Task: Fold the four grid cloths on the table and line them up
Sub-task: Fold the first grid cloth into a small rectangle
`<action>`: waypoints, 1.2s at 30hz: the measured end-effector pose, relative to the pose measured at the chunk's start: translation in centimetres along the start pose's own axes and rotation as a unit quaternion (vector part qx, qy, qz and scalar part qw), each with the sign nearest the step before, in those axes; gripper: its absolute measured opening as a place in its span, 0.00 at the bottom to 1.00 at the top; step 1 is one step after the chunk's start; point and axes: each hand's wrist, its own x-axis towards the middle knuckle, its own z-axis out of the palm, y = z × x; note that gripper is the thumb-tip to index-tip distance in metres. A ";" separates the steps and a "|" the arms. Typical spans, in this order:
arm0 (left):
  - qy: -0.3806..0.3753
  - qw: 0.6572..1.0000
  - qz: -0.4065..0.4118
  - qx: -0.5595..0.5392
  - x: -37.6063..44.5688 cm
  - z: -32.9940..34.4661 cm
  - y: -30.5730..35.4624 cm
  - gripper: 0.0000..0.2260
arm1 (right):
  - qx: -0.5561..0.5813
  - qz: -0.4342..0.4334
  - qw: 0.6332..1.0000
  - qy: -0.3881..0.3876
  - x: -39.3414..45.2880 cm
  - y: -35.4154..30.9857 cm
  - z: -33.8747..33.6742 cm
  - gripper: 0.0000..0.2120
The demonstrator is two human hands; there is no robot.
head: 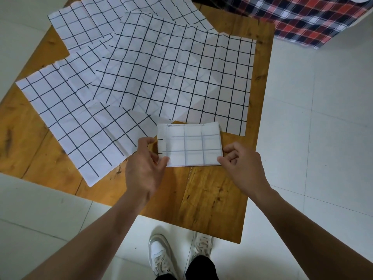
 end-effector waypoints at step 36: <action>-0.039 0.928 0.207 0.306 1.8 0.7 0.2 0.08 | -0.301 -0.213 0.918 -0.147 3.0 -0.7 1.6 0.37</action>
